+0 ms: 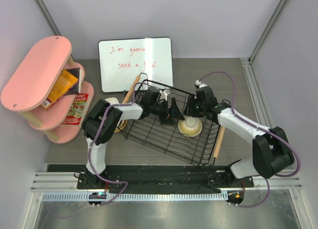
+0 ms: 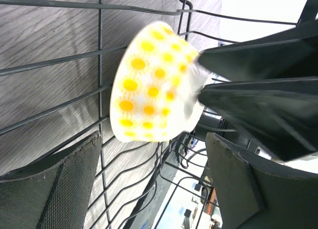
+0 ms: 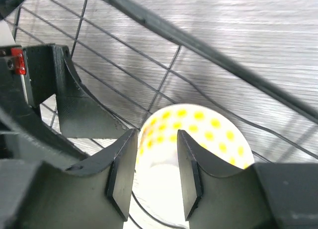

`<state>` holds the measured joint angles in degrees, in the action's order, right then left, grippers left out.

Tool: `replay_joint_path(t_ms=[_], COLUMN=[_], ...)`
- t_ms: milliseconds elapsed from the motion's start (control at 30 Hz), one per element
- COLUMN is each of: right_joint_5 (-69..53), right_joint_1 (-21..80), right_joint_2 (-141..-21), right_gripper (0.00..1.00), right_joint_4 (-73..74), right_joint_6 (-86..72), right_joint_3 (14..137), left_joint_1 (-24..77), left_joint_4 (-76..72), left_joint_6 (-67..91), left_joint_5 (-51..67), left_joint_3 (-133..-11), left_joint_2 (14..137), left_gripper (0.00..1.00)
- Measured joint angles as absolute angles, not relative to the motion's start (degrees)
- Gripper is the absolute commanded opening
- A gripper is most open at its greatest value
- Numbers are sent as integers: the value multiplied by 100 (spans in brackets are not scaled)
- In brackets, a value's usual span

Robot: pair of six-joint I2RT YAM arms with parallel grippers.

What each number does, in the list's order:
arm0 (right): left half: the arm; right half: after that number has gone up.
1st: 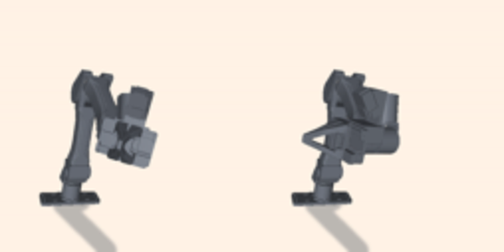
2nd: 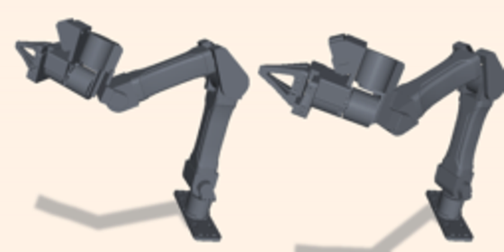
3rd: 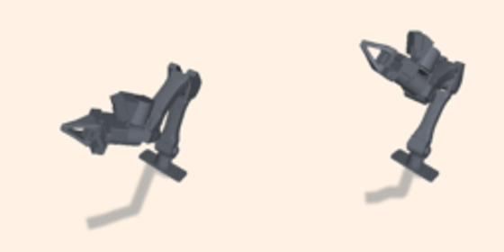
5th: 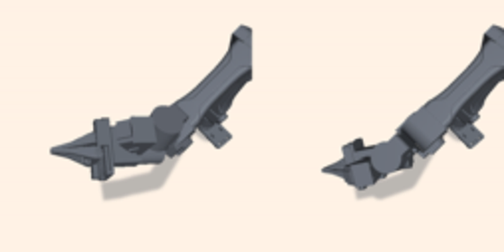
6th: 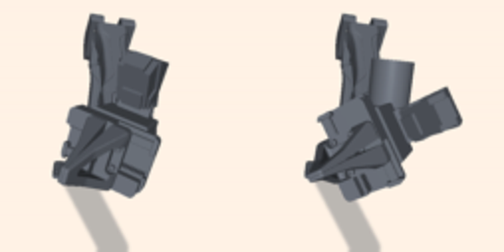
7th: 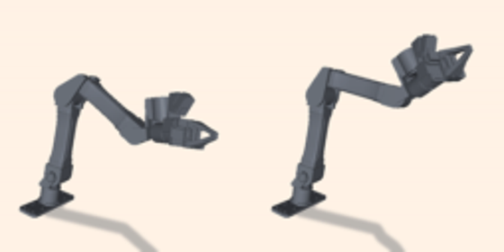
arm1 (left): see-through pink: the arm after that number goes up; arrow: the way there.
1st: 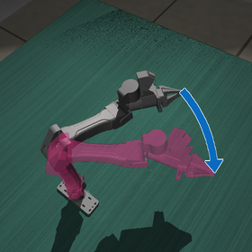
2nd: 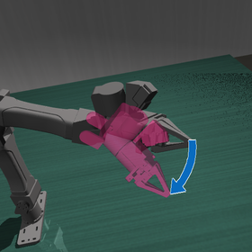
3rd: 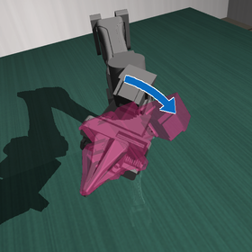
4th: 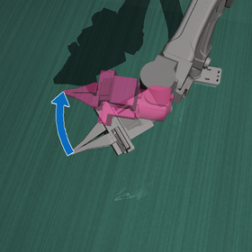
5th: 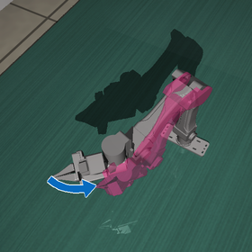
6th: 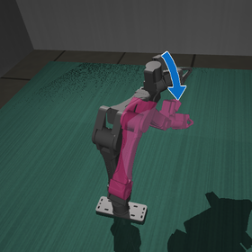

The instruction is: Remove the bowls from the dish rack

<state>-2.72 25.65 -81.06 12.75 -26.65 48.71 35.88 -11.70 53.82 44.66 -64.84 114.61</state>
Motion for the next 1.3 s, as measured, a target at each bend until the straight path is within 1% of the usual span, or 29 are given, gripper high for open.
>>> replay_joint_path(t_ms=[100, 233, 433, 767, 933, 1300], right_joint_5=[-82, 108, 246, 244, 231, 132], right_joint_1=[2565, 2565, 2565, 2565, 2554, 2460], right_joint_2=[-7994, -7734, -7609, -7441, -7406, -7435], right_gripper=[48, 50, 50, 48, 46, 45], right_joint_4=[1693, 2075, 2335, 2716, 2635, 1811], right_joint_6=[-2550, -2414, -2346, -2379, -2429, -2530], right_joint_3=[5118, 5190, 5116, 4737, 4639, 4379], left_joint_1=[3588, 3590, 3603, 3717, 3769, 3778], left_joint_4=[-1210, -1205, -1214, -1210, -1203, -1153], left_joint_6=[5415, 5505, 5533, 5533, 5529, 5511], left_joint_5=[4386, 4270, 4150, 4010, 3992, 4064], left_joint_3=[-6434, -6335, -6337, -6383, -6493, -6534], left_joint_2=[11439, 11312, 11122, 11166, 11360, 11493], left_gripper=[85, 86, 86, 86, 86, 86])
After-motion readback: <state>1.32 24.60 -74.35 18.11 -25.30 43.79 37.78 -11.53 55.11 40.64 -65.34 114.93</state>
